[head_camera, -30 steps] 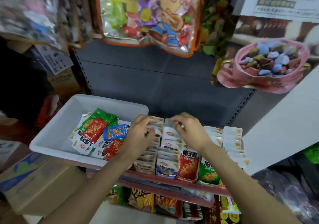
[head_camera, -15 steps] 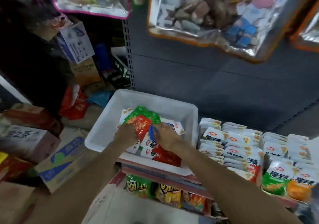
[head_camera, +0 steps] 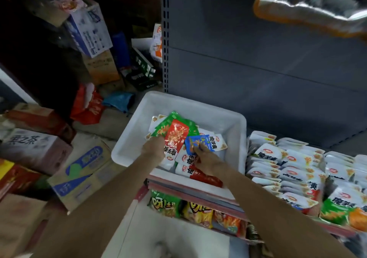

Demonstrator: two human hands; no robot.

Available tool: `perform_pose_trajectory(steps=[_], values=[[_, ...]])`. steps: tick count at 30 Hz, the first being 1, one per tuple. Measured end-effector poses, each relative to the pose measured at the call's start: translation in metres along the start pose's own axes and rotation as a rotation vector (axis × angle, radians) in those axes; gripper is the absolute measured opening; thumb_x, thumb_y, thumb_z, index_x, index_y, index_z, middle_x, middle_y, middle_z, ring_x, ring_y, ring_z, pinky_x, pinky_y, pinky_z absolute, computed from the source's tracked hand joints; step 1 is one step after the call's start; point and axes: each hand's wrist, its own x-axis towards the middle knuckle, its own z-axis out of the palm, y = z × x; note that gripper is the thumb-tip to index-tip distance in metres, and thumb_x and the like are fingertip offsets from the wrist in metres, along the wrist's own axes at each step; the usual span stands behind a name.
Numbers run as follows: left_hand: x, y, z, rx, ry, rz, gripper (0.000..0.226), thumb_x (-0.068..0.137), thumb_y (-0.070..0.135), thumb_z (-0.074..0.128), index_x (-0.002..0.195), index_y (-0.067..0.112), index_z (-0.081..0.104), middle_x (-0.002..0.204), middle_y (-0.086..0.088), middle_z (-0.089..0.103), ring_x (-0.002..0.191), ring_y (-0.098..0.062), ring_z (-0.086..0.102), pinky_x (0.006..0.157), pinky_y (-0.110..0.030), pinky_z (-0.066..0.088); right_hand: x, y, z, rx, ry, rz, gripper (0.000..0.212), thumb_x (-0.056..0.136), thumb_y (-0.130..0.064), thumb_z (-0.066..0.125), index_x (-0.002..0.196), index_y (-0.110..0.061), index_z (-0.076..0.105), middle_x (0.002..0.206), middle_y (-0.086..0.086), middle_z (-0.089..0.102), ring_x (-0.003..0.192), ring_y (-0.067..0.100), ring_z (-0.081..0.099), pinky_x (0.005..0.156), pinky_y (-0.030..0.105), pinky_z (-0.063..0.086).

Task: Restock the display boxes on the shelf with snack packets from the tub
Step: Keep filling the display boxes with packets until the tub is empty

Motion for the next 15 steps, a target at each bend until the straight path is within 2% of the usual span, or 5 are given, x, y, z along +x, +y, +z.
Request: perform_pose_trajectory(steps=[4, 6, 9, 12, 15], values=[[-0.014, 0.006, -0.015, -0.222, 0.177, 0.127, 0.020, 0.093, 0.009, 0.053, 0.109, 0.007, 0.065, 0.103, -0.012, 0.067, 0.094, -0.024, 0.063, 0.082, -0.034, 0.051, 0.000, -0.002, -0.005, 0.198, 0.100, 0.037, 0.067, 0.094, -0.012, 0.048, 0.151, -0.014, 0.012, 0.156, 0.010, 0.017, 0.141, 0.027, 0.026, 0.110, 0.029, 0.026], [-0.024, 0.011, -0.024, -0.246, 0.348, 0.231, 0.021, 0.095, 0.009, 0.050, 0.108, 0.007, 0.067, 0.097, -0.012, 0.068, 0.085, -0.022, 0.061, 0.075, -0.030, 0.048, -0.009, -0.006, -0.014, 0.309, 0.331, -0.016, 0.070, 0.093, -0.010, 0.050, 0.151, -0.015, 0.011, 0.152, 0.011, 0.024, 0.137, 0.027, 0.032, 0.110, 0.031, 0.028], [-0.036, 0.020, -0.040, -0.250, 0.533, 0.418, 0.019, 0.095, 0.012, 0.051, 0.098, 0.009, 0.069, 0.088, -0.009, 0.068, 0.079, -0.020, 0.056, 0.073, -0.030, 0.045, -0.034, -0.009, -0.034, 0.250, 0.605, -0.139, 0.074, 0.092, -0.013, 0.055, 0.151, -0.025, 0.011, 0.156, 0.006, 0.014, 0.137, 0.023, 0.030, 0.110, 0.032, 0.031], [-0.048, 0.043, -0.051, -0.376, 0.586, 0.562, 0.023, 0.094, 0.023, 0.047, 0.094, 0.012, 0.067, 0.088, -0.004, 0.067, 0.083, -0.017, 0.054, 0.079, -0.032, 0.043, -0.058, -0.005, -0.056, 0.092, 0.722, -0.264, 0.053, 0.092, -0.020, 0.055, 0.142, -0.019, 0.038, 0.145, 0.006, 0.040, 0.134, 0.023, 0.035, 0.113, 0.034, 0.026], [-0.065, 0.082, -0.060, -0.560, 0.616, 0.540, 0.016, 0.090, 0.017, 0.057, 0.104, 0.013, 0.064, 0.097, -0.002, 0.067, 0.090, -0.010, 0.053, 0.080, -0.020, 0.038, -0.081, 0.010, -0.070, 0.169, 0.746, -0.245, 0.025, 0.093, -0.024, 0.053, 0.117, -0.016, 0.057, 0.115, 0.005, 0.063, 0.108, 0.027, 0.055, 0.090, 0.036, 0.043]])
